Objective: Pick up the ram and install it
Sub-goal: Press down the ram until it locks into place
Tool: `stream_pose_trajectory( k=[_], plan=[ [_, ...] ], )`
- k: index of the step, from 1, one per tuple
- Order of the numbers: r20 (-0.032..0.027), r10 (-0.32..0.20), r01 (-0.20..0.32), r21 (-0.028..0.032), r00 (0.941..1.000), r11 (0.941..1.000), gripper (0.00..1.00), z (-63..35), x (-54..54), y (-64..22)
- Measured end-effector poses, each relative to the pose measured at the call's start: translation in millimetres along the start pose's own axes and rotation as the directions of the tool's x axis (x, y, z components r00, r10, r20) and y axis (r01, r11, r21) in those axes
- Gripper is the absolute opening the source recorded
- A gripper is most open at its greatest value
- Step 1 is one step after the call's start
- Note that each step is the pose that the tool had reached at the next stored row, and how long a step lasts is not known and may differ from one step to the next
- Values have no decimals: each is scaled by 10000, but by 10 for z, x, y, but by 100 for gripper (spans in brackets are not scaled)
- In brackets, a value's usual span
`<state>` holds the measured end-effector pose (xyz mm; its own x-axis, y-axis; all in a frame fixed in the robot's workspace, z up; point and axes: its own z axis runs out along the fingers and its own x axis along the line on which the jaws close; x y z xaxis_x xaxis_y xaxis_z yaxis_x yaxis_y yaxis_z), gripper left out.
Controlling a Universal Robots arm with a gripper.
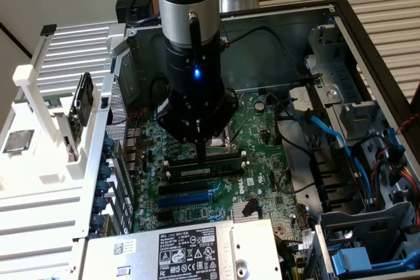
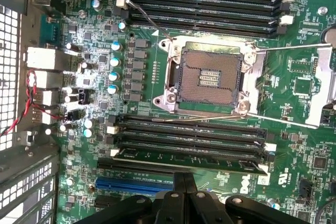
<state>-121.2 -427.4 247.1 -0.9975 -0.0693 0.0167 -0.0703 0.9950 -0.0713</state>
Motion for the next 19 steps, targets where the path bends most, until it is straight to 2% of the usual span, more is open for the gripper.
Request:
stream_pose_trajectory(
  k=[8,13,19],
  plan=[
    [-4,24,-24,6,10000,10000,11,-1,-7,7],
    [-6,36,-36,37,10000,10000,11,-4,-64,37],
    [-11,61,-61,41,10000,10000,11,-5,-102,40]
  ],
)
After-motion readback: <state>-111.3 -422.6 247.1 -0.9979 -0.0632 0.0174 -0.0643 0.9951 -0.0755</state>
